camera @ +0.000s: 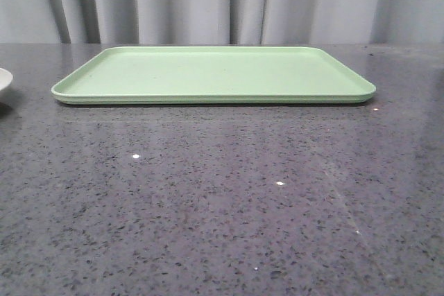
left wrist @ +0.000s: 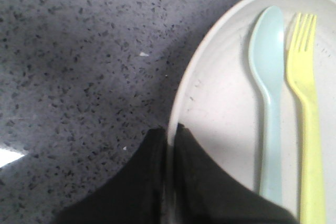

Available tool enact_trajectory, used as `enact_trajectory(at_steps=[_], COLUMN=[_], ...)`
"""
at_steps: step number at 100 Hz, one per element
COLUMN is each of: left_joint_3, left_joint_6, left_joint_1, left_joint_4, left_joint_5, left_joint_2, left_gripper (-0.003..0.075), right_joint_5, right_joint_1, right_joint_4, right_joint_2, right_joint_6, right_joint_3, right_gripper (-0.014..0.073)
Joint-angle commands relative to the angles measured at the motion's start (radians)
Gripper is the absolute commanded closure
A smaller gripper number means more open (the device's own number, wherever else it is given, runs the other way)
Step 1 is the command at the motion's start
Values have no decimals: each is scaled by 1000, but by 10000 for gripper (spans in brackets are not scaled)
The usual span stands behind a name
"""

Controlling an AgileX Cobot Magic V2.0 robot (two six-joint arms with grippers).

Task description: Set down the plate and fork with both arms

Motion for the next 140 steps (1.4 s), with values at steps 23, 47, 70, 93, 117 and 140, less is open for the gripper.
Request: enact_trajectory(at_steps=[23,47,70,93,117,140], left_joint_3=[-73,-134,-187,-257,-387,-548], left_joint_6=[25,27,15,-89,-276,-461], left_joint_1=[13,13,-69,-241,-507,-694], left_joint_4=[-211,-372,-398,-368,-185,-32], left_joint_5=[54,116,105,17,-61,-110], left_joint_2=[-99,-106,-106,-91,17,169], left_gripper=[741,741,741,741,741,741], right_joint_5=[-63,-63,-62,-61,-61,-50], right_joint_1=[-3,-3,-3,-3,-3,-3], right_joint_4=[-5,-5,-5,-5,-5,-5], right_joint_2=[9,9,9,9,9,9], right_joint_6=[-7,-7,-7,-7,-7,-7], right_joint_3=[-34,-34,-34,-34,-34,-34], right_gripper=[228,228,228,228,228,228])
